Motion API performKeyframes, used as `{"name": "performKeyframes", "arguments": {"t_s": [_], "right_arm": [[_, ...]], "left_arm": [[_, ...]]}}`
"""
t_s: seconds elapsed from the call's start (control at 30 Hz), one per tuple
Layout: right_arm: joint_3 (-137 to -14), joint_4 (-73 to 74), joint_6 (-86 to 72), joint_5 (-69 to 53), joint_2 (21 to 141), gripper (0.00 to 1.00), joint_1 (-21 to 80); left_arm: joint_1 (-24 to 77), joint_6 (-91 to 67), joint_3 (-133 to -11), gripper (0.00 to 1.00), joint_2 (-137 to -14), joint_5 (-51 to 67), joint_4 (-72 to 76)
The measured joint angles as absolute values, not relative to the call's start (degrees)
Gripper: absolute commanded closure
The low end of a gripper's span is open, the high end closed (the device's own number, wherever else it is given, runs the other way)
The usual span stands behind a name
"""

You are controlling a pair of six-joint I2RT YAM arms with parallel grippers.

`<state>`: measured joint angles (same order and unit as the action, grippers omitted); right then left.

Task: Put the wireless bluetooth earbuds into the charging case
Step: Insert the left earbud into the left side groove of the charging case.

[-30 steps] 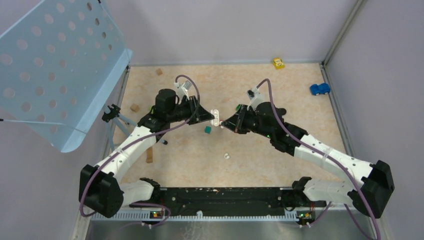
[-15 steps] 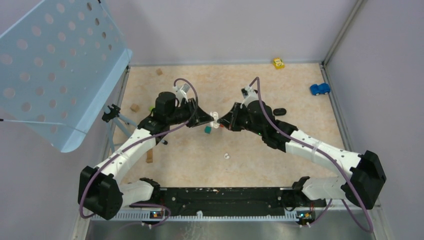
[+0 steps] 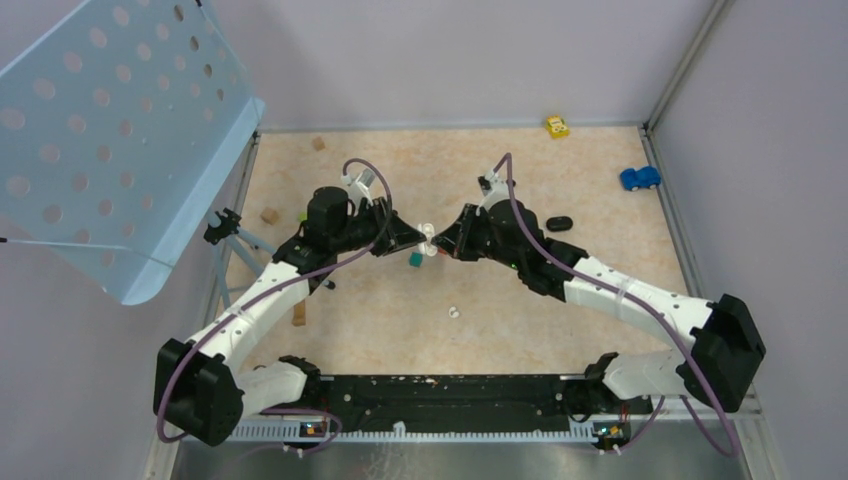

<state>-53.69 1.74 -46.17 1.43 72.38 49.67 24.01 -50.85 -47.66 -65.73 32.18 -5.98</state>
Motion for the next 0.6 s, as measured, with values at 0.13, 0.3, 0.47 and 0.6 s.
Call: {"name": "performKeyframes", "arguments": {"t_s": [0.13,0.3,0.47,0.6], "right_arm": [[-53.69,1.17,-46.33,1.45,72.99,1.00,49.76],[-53.69,0.82,-46.37,1.48,73.25,1.00,49.84],[-53.69,0.69,-46.68,1.50,73.32,1.00,50.19],[-53.69,0.75,-46.68,1.69,73.71,1.00,50.76]], "left_arm": [[24.01,-50.92,-47.57,0.89,-65.73,31.64,-5.98],[24.01,-50.92,-47.44,0.89,-65.73,31.51,-5.98],[24.01,-50.92,-47.44,0.89,-65.73,31.44,-5.96],[24.01,-50.92,-47.44,0.89,-65.73,31.44,-5.96]]}}
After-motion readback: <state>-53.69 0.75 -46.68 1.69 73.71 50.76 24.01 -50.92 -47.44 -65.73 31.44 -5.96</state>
